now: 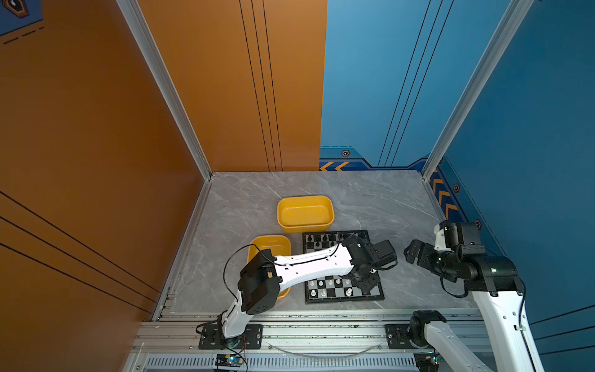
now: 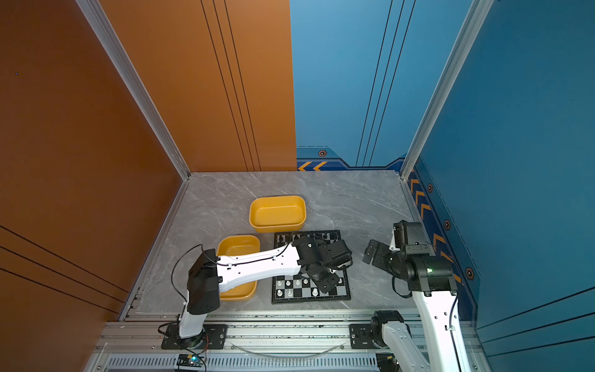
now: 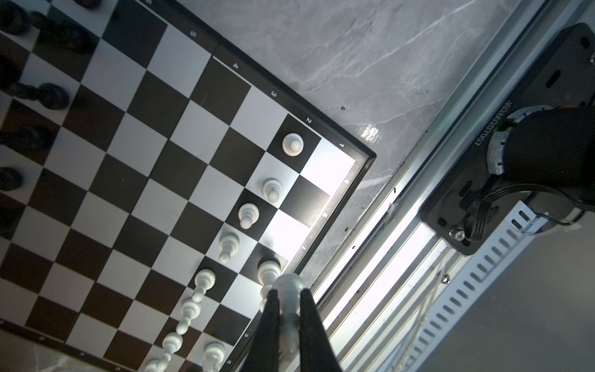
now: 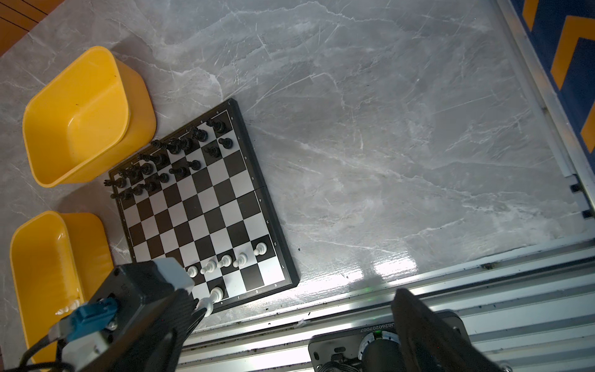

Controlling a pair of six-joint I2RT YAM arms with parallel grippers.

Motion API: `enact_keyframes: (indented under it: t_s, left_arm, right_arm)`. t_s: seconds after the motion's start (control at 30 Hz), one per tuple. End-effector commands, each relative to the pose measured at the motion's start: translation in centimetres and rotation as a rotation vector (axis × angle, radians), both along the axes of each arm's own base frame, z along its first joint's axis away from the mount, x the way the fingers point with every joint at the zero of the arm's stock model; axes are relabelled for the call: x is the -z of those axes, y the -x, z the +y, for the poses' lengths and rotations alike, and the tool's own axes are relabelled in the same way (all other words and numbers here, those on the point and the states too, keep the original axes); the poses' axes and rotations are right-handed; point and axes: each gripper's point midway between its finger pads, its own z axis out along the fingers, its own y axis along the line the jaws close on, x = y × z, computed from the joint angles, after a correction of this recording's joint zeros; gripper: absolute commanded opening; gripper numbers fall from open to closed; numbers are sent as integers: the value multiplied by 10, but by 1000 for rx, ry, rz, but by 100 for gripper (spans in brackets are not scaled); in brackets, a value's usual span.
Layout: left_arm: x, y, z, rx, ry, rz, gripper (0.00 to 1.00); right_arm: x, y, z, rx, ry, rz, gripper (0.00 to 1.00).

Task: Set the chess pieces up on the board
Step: 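Carry the white piece to the board's near rank with the left gripper, then lower the white piece onto the near-rank corner square and open the left gripper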

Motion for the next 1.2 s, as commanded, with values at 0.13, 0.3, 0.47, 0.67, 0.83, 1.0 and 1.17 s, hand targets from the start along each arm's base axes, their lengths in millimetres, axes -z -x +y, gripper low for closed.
enact_keyframes:
  t_s: [0.13,0.3,0.47,0.67,0.83,1.0,1.17]
  left_arm:
    - [17,3,-4,-8,41,39,4]
    - [30,2,-3,-12,21,45,3]
    - [36,0,-2,-19,16,41,3]
    - [47,0,3,-17,-12,43,3]
    - [55,2,5,-14,-31,51,3]
    - [59,5,6,-18,-38,59,5]
    - [64,7,7,-20,-53,56,6]
  right_arm:
    - [13,11,2,-1,-21,57,100]
    - [13,8,1,-3,-17,68,100]
    - [10,5,0,-4,-11,67,100]
    - [11,5,0,-3,-9,68,100]
    - [10,5,0,-5,-8,68,100]
    - [10,5,0,-8,-9,68,100]
    - [10,5,1,-17,-1,67,100]
